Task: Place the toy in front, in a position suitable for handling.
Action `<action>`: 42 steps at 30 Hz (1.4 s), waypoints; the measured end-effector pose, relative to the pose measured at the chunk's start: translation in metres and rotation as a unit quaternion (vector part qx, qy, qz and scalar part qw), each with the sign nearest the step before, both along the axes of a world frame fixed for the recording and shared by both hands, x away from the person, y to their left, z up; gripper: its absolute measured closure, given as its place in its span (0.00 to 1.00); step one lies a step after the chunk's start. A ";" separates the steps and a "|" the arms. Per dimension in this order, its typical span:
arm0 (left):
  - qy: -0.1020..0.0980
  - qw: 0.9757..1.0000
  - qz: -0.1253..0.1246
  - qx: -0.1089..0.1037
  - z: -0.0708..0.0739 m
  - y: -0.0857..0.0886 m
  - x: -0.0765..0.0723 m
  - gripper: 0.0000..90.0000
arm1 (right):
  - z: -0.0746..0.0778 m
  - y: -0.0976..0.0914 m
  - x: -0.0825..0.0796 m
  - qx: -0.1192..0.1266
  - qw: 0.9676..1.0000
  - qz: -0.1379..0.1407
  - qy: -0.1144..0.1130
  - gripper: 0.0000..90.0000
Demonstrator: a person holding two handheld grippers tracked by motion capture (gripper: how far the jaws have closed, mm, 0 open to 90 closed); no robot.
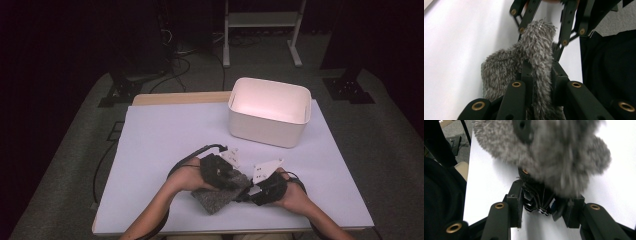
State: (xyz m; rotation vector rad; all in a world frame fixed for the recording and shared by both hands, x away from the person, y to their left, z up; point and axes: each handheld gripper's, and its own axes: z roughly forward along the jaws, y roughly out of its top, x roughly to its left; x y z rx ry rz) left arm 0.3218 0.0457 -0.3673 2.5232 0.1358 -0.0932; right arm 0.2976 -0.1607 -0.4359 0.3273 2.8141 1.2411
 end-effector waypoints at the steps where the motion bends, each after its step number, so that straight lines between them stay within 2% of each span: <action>1: 0.000 1.000 0.004 0.000 0.000 0.005 0.000 0.86 | 0.000 0.000 0.001 -0.002 1.000 0.002 -0.002 0.63; 8: 0.001 0.999 0.041 -0.008 0.002 0.041 0.002 0.85 | 0.003 0.001 0.002 -0.014 1.000 0.009 0.000 0.64; 13: 0.003 0.998 0.054 -0.015 0.002 0.055 0.003 0.85 | 0.005 -0.003 0.002 -0.023 1.000 0.009 -0.002 0.64; 20: 0.014 0.997 0.075 -0.028 -0.005 0.070 0.007 0.85 | 0.005 -0.013 0.002 -0.024 1.000 0.002 0.001 0.64; 26: 0.023 0.996 0.081 -0.032 -0.011 0.071 0.009 0.85 | 0.007 -0.023 0.002 -0.032 0.999 0.001 -0.002 0.64; 32: 0.033 0.996 0.074 -0.047 -0.017 0.065 0.009 0.85 | 0.007 -0.031 0.001 -0.036 0.999 -0.006 0.001 0.64; 36: 0.037 0.996 0.067 -0.048 -0.018 0.060 0.009 0.85 | 0.008 -0.033 0.001 -0.039 0.999 -0.007 0.006 0.63; 40: 0.042 0.995 0.068 -0.055 -0.020 0.061 0.009 0.85 | 0.014 -0.030 0.003 -0.033 0.999 -0.008 0.012 0.55; 42: 0.045 0.995 0.070 -0.057 -0.021 0.062 0.009 0.85 | 0.018 -0.025 0.004 -0.038 0.999 -0.001 0.014 0.51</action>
